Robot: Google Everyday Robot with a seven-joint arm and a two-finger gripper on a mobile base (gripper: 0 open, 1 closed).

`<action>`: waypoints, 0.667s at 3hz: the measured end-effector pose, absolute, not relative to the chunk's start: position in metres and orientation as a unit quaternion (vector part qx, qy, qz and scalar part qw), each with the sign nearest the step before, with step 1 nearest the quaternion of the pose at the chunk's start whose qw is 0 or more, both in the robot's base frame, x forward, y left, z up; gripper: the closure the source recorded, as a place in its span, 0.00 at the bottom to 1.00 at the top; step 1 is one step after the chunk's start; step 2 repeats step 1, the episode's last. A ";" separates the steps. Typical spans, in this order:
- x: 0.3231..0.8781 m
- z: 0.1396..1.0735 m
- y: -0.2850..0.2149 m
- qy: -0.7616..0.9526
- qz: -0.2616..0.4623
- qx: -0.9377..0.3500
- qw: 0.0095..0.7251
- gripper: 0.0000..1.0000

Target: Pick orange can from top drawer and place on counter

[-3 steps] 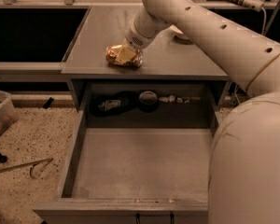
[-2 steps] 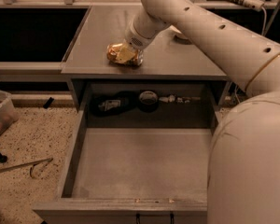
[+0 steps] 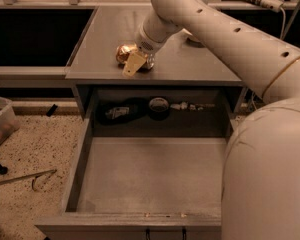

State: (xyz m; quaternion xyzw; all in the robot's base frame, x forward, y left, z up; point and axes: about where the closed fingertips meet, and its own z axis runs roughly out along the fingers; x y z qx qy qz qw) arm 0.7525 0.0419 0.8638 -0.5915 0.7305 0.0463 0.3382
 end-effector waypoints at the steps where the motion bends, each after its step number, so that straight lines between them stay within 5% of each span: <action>1: 0.753 0.864 0.042 0.730 0.046 -0.592 0.338 0.00; 2: 0.753 0.864 0.042 0.730 0.046 -0.592 0.338 0.00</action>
Offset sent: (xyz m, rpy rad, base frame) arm 0.0000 0.0000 0.0000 0.0000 0.0000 0.0000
